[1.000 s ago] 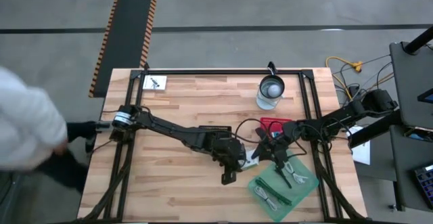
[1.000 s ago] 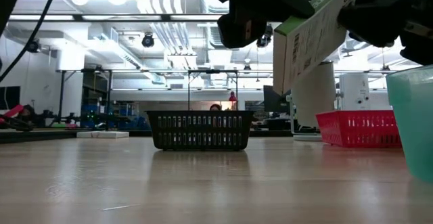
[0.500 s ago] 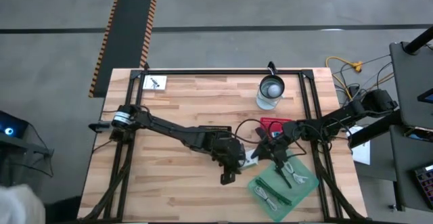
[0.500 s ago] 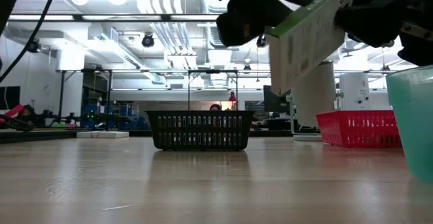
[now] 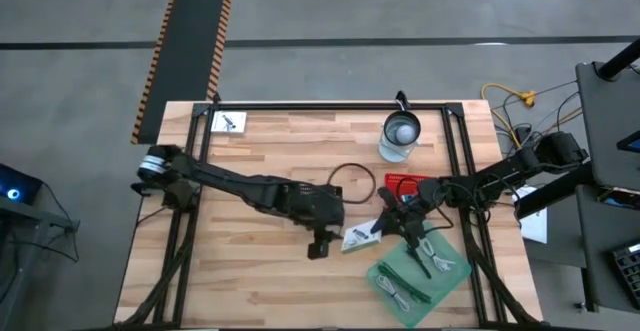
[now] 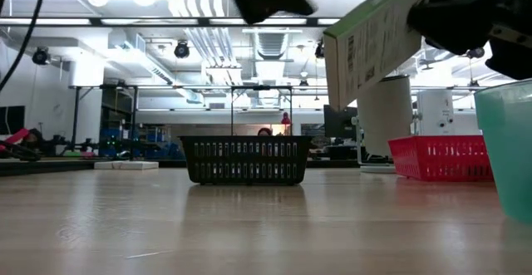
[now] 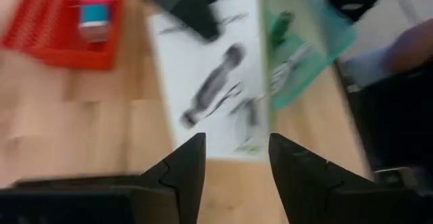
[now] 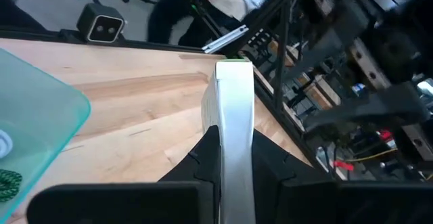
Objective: Pick and place items into bin
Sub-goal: Put the bottom white card reader box into the black bin
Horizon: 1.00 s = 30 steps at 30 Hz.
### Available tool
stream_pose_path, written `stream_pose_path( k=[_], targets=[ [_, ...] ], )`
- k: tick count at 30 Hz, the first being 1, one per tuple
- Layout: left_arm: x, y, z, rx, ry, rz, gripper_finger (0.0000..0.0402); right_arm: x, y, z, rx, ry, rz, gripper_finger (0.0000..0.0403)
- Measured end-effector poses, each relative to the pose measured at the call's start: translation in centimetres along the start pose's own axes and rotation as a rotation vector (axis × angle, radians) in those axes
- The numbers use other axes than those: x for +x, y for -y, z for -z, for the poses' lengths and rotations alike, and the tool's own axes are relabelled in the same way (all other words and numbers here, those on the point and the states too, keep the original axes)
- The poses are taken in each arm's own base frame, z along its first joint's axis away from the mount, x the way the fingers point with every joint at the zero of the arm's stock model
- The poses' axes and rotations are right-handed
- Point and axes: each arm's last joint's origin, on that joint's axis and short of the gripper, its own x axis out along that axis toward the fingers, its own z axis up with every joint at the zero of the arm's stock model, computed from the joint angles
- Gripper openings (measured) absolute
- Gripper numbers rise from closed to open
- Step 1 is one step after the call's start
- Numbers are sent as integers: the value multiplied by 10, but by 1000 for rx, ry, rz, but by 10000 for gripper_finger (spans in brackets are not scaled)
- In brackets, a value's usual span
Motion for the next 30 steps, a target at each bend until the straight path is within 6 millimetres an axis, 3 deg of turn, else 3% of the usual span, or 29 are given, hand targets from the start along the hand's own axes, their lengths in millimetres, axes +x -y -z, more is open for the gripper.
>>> stream_pose_path(
  k=[8, 14, 21, 25, 30],
  targets=[
    [-27, -12, 47, 132, 160, -103, 146, 0, 0, 0, 0, 0, 1, 34],
    [-54, -25, 101, 152, 310, -107, 146, 0, 2, -2, 18, 15, 15, 34],
    [-71, -41, 162, 141, 476, -163, 146, 1, 11, -8, 106, 37, 109, 34],
    [-77, -45, 180, 130, 550, -165, 146, 6, 20, -14, 188, 50, 143, 34],
    [-85, -46, 184, 131, 583, -166, 146, 20, 30, -17, 294, 61, 204, 34]
  ],
)
